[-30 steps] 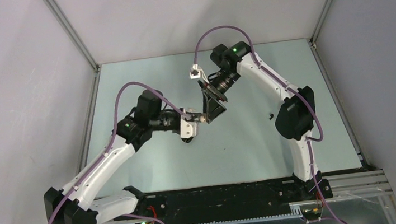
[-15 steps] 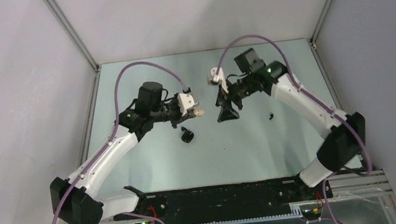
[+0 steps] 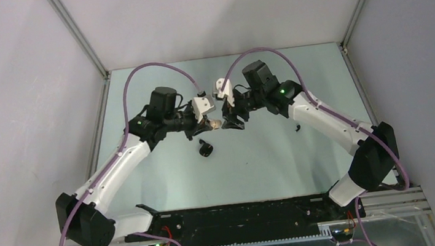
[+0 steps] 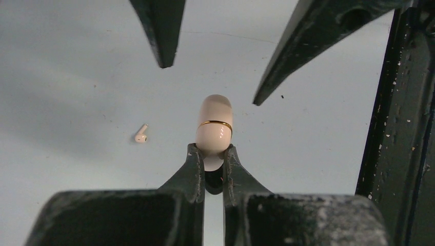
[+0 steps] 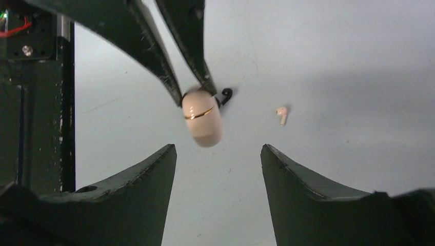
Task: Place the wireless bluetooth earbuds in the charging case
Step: Pick up the charging case at the center of the board.
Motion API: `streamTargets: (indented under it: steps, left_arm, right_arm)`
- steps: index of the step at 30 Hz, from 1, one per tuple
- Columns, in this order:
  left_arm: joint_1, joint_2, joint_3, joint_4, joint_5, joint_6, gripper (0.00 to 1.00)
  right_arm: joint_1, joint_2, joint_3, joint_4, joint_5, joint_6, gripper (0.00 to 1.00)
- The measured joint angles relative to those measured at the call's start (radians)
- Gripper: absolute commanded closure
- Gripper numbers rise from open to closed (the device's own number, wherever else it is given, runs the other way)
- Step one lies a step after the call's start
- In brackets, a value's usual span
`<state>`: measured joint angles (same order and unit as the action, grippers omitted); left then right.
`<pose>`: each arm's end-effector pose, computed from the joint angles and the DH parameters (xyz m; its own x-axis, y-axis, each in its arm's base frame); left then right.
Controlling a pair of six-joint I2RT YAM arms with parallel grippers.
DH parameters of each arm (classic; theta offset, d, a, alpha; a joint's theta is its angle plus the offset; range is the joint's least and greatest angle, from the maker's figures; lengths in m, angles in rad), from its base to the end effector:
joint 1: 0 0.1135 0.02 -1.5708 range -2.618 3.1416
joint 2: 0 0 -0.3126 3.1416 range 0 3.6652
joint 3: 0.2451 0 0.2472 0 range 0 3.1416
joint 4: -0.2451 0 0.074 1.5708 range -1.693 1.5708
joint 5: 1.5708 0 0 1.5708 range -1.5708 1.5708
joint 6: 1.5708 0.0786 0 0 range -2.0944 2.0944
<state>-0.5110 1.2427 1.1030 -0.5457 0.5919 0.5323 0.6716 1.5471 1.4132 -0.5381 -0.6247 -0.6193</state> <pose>0.2166 -0.1717 0.3473 -0.0785 0.5269 -0.8463 0.9545 0.2846 0.0886 0.2580 0.2638 0.3677 0.1041 -0.5187 -0.8486 -0.9856 0.0603 -0.1578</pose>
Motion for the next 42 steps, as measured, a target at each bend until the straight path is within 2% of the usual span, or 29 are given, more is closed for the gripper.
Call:
streamTargets:
  steps: [6, 12, 16, 17, 20, 21, 23, 24, 26, 31, 33, 35, 36, 37, 38, 40, 41, 42]
  left_arm:
    - [-0.001, 0.003, 0.011, -0.006, 0.016, 0.0, 1.0]
    - [0.002, 0.008, 0.04, -0.018, 0.025, 0.0, 1.0]
    - [0.008, 0.005, 0.04, -0.041, 0.035, -0.001, 1.0]
    - [0.008, 0.005, 0.04, -0.046, 0.039, -0.001, 1.0]
    - [0.008, 0.005, 0.04, -0.058, 0.044, -0.001, 1.0]
    - [0.008, 0.005, 0.04, -0.061, 0.044, -0.001, 1.0]
    - [0.008, 0.005, 0.04, -0.064, 0.045, -0.001, 1.0]
    - [0.008, 0.005, 0.04, -0.064, 0.045, -0.001, 1.0]
    - [0.011, 0.006, 0.04, -0.064, 0.045, -0.001, 1.0]
    - [0.016, 0.008, 0.045, -0.063, 0.047, -0.002, 1.0]
    - [0.017, 0.01, 0.05, -0.064, 0.047, -0.002, 1.0]
    - [0.021, 0.013, 0.051, -0.064, 0.048, -0.003, 1.0]
    - [0.021, 0.014, 0.051, -0.065, 0.049, -0.005, 1.0]
    - [0.024, 0.014, 0.051, -0.068, 0.05, -0.01, 1.0]
    - [0.025, 0.015, 0.051, -0.072, 0.051, -0.01, 0.99]
    - [0.028, 0.015, 0.051, -0.077, 0.058, -0.019, 0.8]
    - [0.03, 0.016, 0.052, -0.078, 0.061, -0.024, 0.62]
    - [0.03, 0.018, 0.055, -0.079, 0.06, -0.032, 0.54]
  right_arm:
    - [-0.02, 0.004, 0.0, 0.082, -0.066, 0.05, 0.39]
    - [-0.007, 0.034, 0.0, 0.077, -0.163, 0.042, 0.51]
    - [-0.005, 0.047, 0.0, 0.066, -0.189, 0.035, 0.64]
    - [-0.005, 0.048, 0.0, 0.064, -0.19, 0.035, 0.71]
    - [-0.006, 0.051, 0.0, 0.063, -0.185, 0.034, 0.83]
    - [-0.005, 0.052, 0.0, 0.061, -0.184, 0.034, 0.83]
    - [-0.005, 0.052, 0.0, 0.061, -0.18, 0.034, 0.77]
    - [-0.005, 0.052, 0.0, 0.062, -0.176, 0.04, 0.7]
    - [-0.003, 0.052, 0.0, 0.064, -0.171, 0.051, 0.65]
    - [0.001, 0.052, 0.0, 0.069, -0.15, 0.077, 0.64]
    - [0.002, 0.055, 0.0, 0.073, -0.146, 0.082, 0.69]
    - [0.002, 0.056, 0.0, 0.078, -0.142, 0.087, 0.84]
    - [0.002, 0.058, 0.0, 0.079, -0.142, 0.089, 0.95]
    - [0.002, 0.06, 0.0, 0.08, -0.142, 0.09, 0.99]
    - [0.002, 0.061, 0.0, 0.08, -0.143, 0.089, 1.0]
    - [0.001, 0.062, -0.001, 0.08, -0.147, 0.088, 1.0]
    - [-0.001, 0.062, -0.001, 0.08, -0.149, 0.091, 1.0]
    - [-0.003, 0.062, -0.001, 0.08, -0.153, 0.095, 1.0]
